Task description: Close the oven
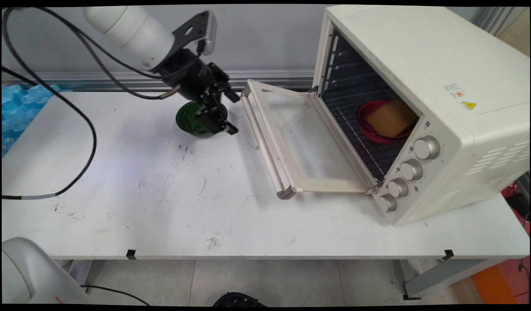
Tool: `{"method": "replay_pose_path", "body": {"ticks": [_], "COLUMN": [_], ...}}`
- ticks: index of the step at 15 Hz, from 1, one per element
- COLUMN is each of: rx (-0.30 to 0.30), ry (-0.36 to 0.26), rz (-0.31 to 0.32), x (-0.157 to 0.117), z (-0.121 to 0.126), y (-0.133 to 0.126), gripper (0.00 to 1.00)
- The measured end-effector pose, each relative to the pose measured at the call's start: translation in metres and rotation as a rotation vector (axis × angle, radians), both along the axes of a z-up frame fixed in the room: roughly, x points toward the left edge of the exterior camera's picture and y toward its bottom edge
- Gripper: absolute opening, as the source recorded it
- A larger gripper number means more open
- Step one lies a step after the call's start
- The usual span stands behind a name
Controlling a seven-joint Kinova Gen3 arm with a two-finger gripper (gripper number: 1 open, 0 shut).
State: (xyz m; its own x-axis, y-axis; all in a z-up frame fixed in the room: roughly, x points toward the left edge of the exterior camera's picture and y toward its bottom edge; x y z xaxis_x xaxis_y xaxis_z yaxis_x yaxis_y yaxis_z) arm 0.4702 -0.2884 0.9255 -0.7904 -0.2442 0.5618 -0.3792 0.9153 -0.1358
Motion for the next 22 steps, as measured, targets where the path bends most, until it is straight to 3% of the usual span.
{"method": "replay_pose_path", "body": {"ticks": [9,12,22], "rx": [0.073,0.088,0.119], "ry": [-0.016,-0.025,-0.017], "rz": [0.108,0.112,0.158], "x": [0.035,0.039,0.030], "z": [-0.014,-0.023,-0.086], "y": [0.017,0.019,-0.001], "gripper": [1.00,1.00,1.00]}}
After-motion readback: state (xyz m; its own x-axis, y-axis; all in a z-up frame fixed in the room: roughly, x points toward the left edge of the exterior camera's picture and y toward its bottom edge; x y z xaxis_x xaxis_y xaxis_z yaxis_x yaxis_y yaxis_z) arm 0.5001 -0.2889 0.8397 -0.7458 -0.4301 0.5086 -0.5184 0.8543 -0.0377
